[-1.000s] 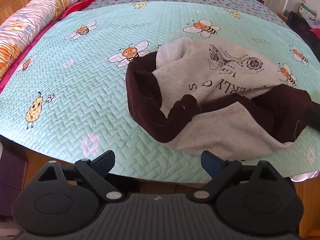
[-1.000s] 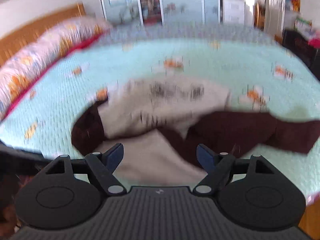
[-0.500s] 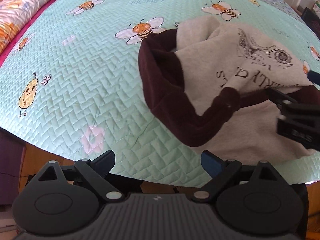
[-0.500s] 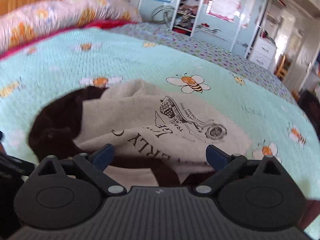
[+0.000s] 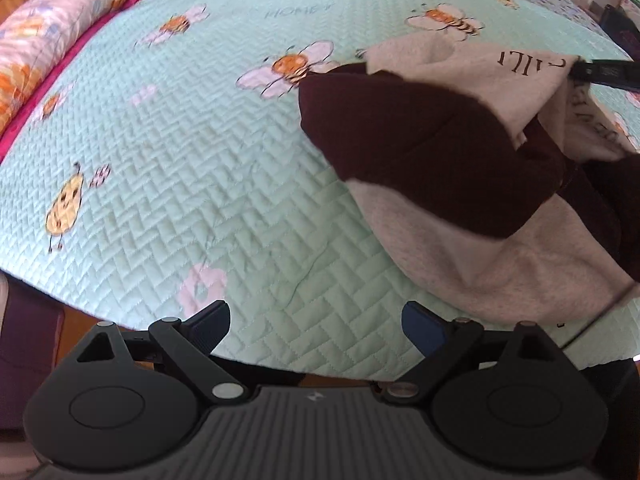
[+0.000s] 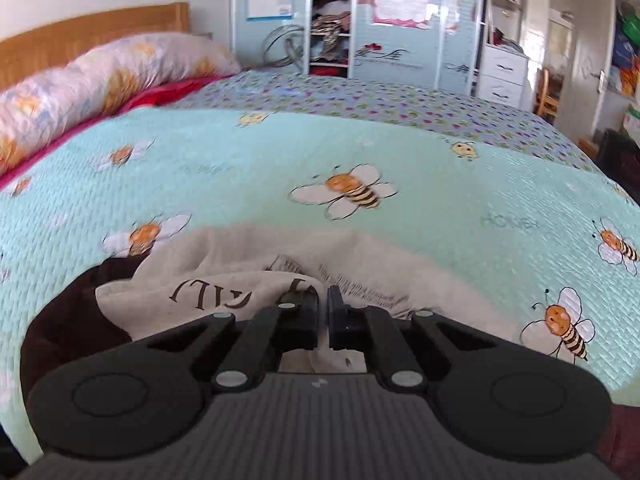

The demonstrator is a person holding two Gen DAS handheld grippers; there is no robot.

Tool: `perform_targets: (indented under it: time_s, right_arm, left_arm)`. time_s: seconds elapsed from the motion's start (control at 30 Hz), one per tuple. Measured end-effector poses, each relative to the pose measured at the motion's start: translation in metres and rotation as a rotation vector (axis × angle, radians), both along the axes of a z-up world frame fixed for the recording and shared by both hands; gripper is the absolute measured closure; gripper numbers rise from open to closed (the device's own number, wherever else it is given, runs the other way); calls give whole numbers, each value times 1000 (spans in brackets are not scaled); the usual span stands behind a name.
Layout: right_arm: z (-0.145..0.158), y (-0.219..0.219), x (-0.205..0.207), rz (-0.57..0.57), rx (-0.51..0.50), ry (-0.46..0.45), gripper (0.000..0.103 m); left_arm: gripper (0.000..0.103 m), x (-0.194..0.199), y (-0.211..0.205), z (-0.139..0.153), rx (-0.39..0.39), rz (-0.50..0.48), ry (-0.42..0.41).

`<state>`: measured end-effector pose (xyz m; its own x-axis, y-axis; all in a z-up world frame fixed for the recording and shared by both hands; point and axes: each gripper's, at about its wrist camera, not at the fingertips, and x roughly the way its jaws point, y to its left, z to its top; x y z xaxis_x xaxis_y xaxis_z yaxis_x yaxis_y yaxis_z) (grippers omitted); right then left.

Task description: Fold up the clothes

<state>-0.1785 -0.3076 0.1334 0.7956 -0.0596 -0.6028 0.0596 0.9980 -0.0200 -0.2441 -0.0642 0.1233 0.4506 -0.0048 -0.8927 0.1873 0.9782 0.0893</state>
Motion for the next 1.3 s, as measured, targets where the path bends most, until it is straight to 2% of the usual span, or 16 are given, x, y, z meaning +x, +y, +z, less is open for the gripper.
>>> perform_targets:
  time_s: [0.1,0.23,0.27,0.3,0.37,0.5,0.53,0.57,0.6,0.67,0.73,0.83,0.97,1.07,1.2,1.3]
  right_arm:
    - [-19,-20,22,-59,-34,78,94]
    - [-37,-30,25,-5,71,154,90]
    - [-30,-33,12,0,116,119,78]
    - [-23,-36,-1,4,162,84,58]
    - [-10,-43,-27,14,245,15,38]
    - [-4,-46,-82,70,234,-8,35]
    - [-7,-48,-92,61,236,2,35]
    - [-10,-50,-101,48,243,9,35]
    - [-13,-53,-109,31,252,17,35]
    - [-21,-57,-123,5,257,35,35]
    - [-30,-58,-129,1,242,52,35]
    - [-34,-52,-132,40,194,72,35]
    - [-34,-31,-113,207,149,96,35]
    - [-42,-11,-85,319,95,150,35]
    - [-62,7,-52,432,60,259,33]
    - [-77,17,-47,474,36,299,34]
  left_arm:
    - [7,-11,-18,8,4,-99,-58]
    - [7,-29,-44,24,45,-278,-185]
    - [7,-34,-51,28,63,-330,-233]
    - [7,-39,-59,31,93,-392,-290]
    - [7,-48,-77,34,156,-520,-400]
    - [9,-47,-112,11,250,-791,-499]
    - [13,-40,-120,-1,275,-830,-482]
    - [31,-32,-127,-11,295,-854,-454]
    - [57,-23,-133,-22,313,-872,-412]
    - [90,-5,-138,-37,310,-870,-317]
    - [93,6,-133,-40,276,-821,-280]
    - [93,8,-105,-17,189,-720,-320]
    - [93,1,-57,14,45,-587,-368]
    - [93,1,-30,24,-39,-473,-345]
    - [92,-5,-22,26,-98,-455,-326]
    - [92,-13,-25,18,-78,-481,-321]
